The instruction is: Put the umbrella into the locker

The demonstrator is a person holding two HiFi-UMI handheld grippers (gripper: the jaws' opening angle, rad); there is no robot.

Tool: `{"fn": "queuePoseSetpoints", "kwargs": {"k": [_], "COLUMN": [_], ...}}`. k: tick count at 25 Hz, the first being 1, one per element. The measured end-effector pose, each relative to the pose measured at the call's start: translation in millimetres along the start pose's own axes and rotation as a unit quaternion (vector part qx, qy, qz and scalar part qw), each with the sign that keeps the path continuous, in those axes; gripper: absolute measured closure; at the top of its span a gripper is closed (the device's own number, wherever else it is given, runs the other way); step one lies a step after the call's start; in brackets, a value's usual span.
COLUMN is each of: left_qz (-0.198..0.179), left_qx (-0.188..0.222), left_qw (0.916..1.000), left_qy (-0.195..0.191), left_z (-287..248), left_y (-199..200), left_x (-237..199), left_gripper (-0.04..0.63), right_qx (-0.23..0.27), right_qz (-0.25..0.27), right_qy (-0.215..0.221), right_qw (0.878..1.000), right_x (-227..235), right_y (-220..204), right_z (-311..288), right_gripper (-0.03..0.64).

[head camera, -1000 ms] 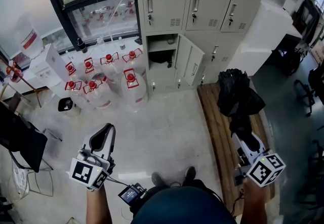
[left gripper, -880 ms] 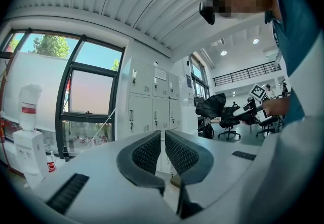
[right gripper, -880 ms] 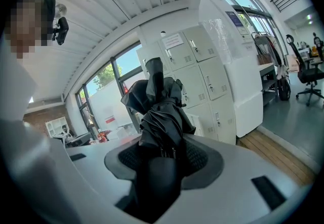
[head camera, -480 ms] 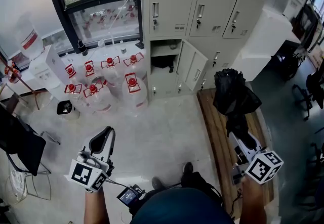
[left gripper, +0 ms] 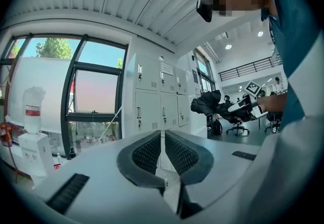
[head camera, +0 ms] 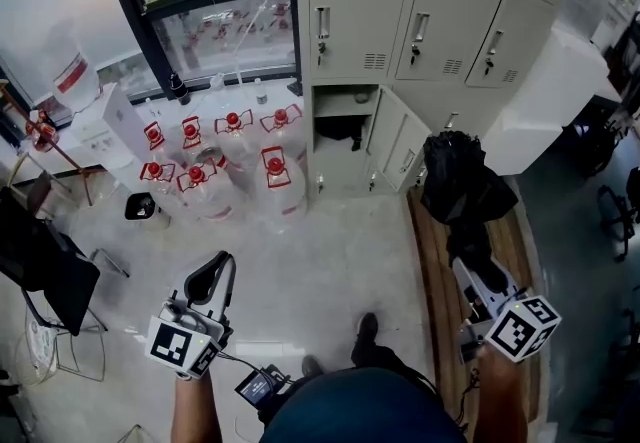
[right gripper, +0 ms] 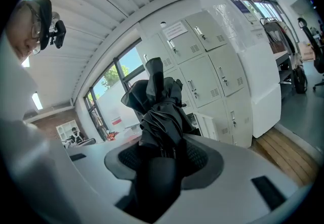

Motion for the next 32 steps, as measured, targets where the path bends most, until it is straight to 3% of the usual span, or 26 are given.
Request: {"fn": "queuePoseSetpoints", "kwargs": {"k": [6, 10, 15, 20, 25, 28, 30, 32], "left_qz": [0.014, 0.002, 0.024, 0.008, 0.004, -0.058, -0.13, -0.161], "left_qx": [0.015, -0.006, 0.006, -0.008, -0.006, -0.028, -0.053, -0.072], "left_qw": [0.9997, 0.9992, 0.998, 0.9968, 0.996, 0.9937, 0.984, 0.9743], "left_qy": [0.015, 0.039, 0.059, 0.079, 0.09, 0.092, 0.11, 0.14], "left_z": [-41.9, -61.5, -81.9, -98.0, -125.3, -137.0, -142.0, -142.8], "left_y": [3.5, -3.7, -1.5, -19.7, -10.8, -17.1, -20.2, -27.0], "left_x": [1.3, -6.3, -15.8, -27.0, -24.5, -27.3, -45.9, -82.4], "left_gripper": [0.554, 0.554, 0.554, 0.554, 0.555, 0.555, 0.555, 0.558], "right_qx": [-0.01, -0.022, -0.036, -0.042, -0.046, -0.048, -0.049, -0.049], "right_qz": [0.0, -0.001, 0.001, 0.002, 0.002, 0.003, 0.006, 0.013], "right_qy": [0.019, 0.029, 0.041, 0.054, 0.064, 0.069, 0.075, 0.078], "right_qw": [1.0, 0.999, 0.998, 0.998, 0.997, 0.996, 0.996, 0.996], "right_x": [33.9, 49.4, 63.3, 79.9, 99.9, 114.0, 123.0, 131.0], "right_y": [24.9, 33.8, 47.1, 61.9, 75.2, 83.1, 88.3, 92.3], "right_z": [-38.3, -58.3, -81.5, -99.0, -108.1, -110.8, -112.2, -111.9], "right_gripper": [0.413, 0.413, 0.413, 0.413, 0.413, 0.413, 0.413, 0.413]}}
Point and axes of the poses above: the fingertips, and each gripper's own axes: z backward along the fingers, x to its right, y out of its top, the point moved 4 cm from there along z, backward along the fingers, and after that the axes turned 8 degrees about y, right-handed, at the moved point
